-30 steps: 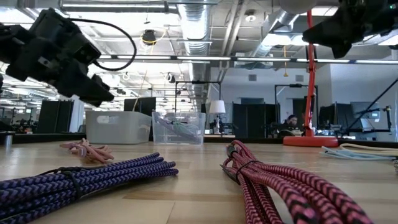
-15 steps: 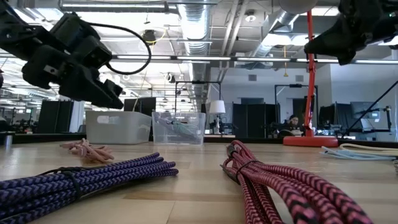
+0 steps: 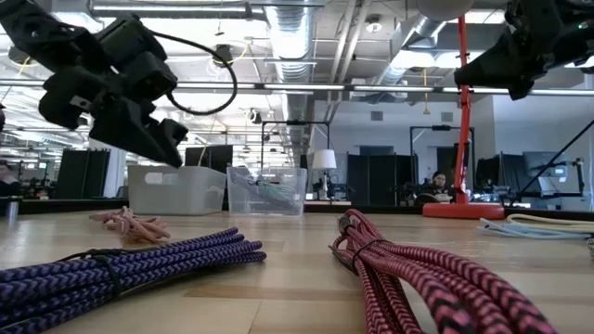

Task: Pick & Place USB Port
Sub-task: Put the brown charge cable into the transparent bin

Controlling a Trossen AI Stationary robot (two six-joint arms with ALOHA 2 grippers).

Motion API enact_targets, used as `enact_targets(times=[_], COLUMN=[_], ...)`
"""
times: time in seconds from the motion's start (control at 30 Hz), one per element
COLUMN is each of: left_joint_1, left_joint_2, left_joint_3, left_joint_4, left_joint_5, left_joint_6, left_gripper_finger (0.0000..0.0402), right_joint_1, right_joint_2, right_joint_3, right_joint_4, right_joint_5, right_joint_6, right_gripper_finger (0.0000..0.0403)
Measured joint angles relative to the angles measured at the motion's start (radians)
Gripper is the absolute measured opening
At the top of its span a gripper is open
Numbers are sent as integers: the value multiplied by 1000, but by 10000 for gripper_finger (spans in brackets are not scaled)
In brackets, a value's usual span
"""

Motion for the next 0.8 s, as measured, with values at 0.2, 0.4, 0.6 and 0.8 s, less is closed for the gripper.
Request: enact_targets(times=[0.2,0.4,0.6,0.8], left_joint_1=[-21,-83,-182,-276], left_joint_2=[0,0,0,35], left_joint_3=[3,3,3,-4], left_joint_4=[-41,-41,-41,-41], left_joint_5=[-35,-35,-36,-163], left_joint_6=[7,-75,-202,-257], left_gripper_finger=[168,168,168,168], right_joint_1=[0,0,0,0], right_joint_2=[0,0,0,0], right_joint_3=[0,0,0,0], right_joint_4=[0,-1,-1,-1], right_joint_5=[0,0,0,-2], right_joint_6=[0,0,0,0], right_gripper_finger=[75,75,75,75])
